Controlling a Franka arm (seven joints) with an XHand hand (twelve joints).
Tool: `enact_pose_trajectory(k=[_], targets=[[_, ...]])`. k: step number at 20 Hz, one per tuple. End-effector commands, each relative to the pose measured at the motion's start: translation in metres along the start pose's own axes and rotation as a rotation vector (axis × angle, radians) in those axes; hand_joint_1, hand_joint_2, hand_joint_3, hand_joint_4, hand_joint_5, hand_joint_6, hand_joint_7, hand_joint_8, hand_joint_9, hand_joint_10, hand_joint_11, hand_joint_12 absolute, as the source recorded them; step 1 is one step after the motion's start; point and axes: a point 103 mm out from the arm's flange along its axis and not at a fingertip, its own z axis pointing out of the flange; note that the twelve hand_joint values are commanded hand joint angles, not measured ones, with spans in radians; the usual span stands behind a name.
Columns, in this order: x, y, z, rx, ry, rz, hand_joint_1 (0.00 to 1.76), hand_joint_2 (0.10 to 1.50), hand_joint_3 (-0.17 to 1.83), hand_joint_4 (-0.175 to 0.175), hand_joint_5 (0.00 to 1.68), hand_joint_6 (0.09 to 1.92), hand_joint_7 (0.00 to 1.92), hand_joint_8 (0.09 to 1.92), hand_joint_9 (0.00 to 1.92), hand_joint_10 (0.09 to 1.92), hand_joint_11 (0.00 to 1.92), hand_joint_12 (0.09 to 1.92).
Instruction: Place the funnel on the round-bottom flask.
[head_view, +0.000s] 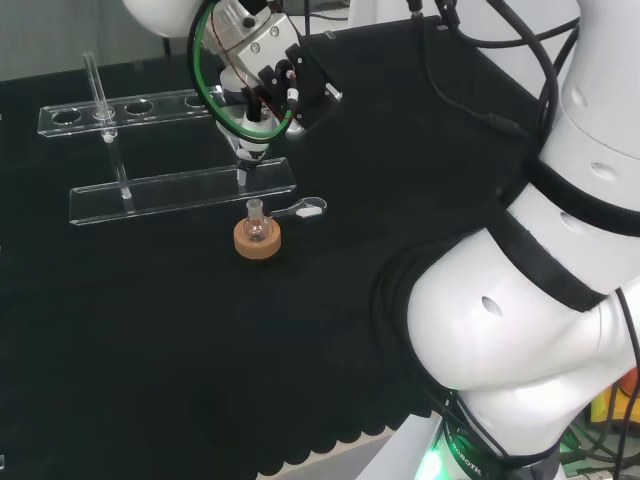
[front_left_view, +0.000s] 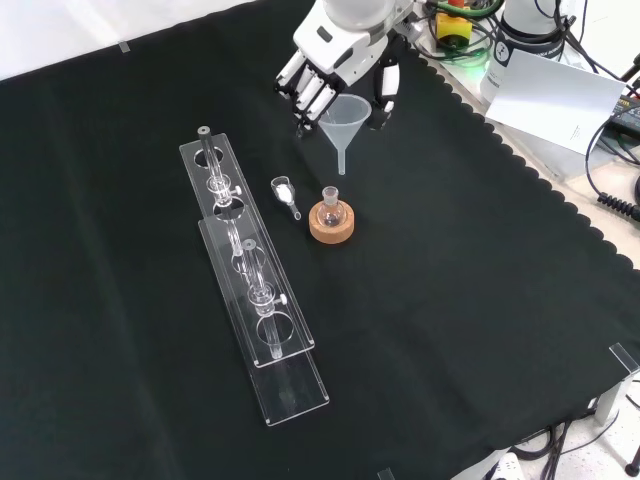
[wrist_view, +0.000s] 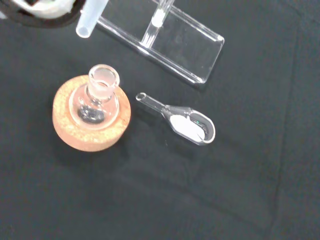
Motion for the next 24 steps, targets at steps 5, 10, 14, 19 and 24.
enact_pose_trajectory(k=[5,10,14,19,24], targets=[[0.019,0.013,0.015,0.065,-0.108,0.005,0.78,0.69,0.54,-0.061,0.43,0.44,0.47,0.95,0.81,0.83,0.22,1.36],[0.017,0.013,0.015,0.065,-0.116,0.008,0.78,0.69,0.54,-0.061,0.43,0.45,0.47,0.95,0.81,0.83,0.21,1.36],[0.010,0.017,0.021,0.074,-0.101,0.009,0.78,0.69,0.54,-0.061,0.43,0.46,0.47,0.95,0.81,0.83,0.21,1.36],[0.017,0.017,0.018,0.066,-0.122,0.003,0.78,0.69,0.54,-0.061,0.42,0.46,0.46,0.95,0.81,0.83,0.21,1.36],[0.014,0.020,0.021,0.073,-0.112,-0.006,0.78,0.69,0.54,-0.061,0.42,0.47,0.46,0.95,0.81,0.84,0.21,1.36]])
